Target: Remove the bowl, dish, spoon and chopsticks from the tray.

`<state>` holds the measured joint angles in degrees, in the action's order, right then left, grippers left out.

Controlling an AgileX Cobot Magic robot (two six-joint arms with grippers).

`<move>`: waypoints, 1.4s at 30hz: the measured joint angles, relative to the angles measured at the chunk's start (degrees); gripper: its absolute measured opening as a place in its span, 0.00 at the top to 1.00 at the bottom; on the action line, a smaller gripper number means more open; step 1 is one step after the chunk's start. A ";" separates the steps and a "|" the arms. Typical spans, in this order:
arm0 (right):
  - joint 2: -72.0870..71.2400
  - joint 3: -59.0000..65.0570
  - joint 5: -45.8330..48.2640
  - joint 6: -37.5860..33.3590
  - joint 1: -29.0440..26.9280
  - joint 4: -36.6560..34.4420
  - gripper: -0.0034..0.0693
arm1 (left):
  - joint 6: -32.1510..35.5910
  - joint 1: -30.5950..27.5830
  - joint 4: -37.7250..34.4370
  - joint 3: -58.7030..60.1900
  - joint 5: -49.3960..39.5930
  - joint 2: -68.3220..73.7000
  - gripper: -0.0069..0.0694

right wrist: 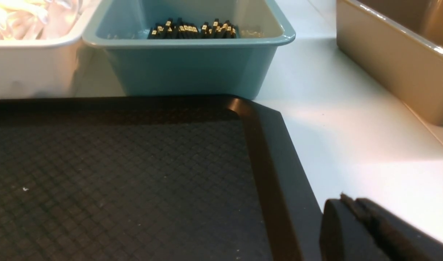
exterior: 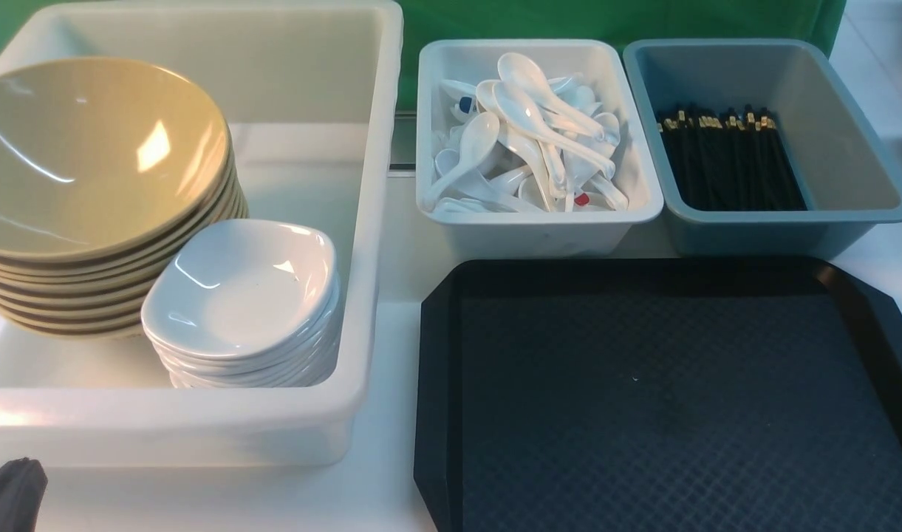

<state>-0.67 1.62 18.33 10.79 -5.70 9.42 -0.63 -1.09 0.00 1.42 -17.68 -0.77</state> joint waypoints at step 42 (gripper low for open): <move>0.00 0.00 0.00 0.00 0.00 0.00 0.82 | -1.17 0.00 0.00 0.00 -0.07 0.00 0.93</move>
<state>-0.67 1.62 18.33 10.79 -5.70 9.42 -1.81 -1.09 0.00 1.42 -17.75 -0.77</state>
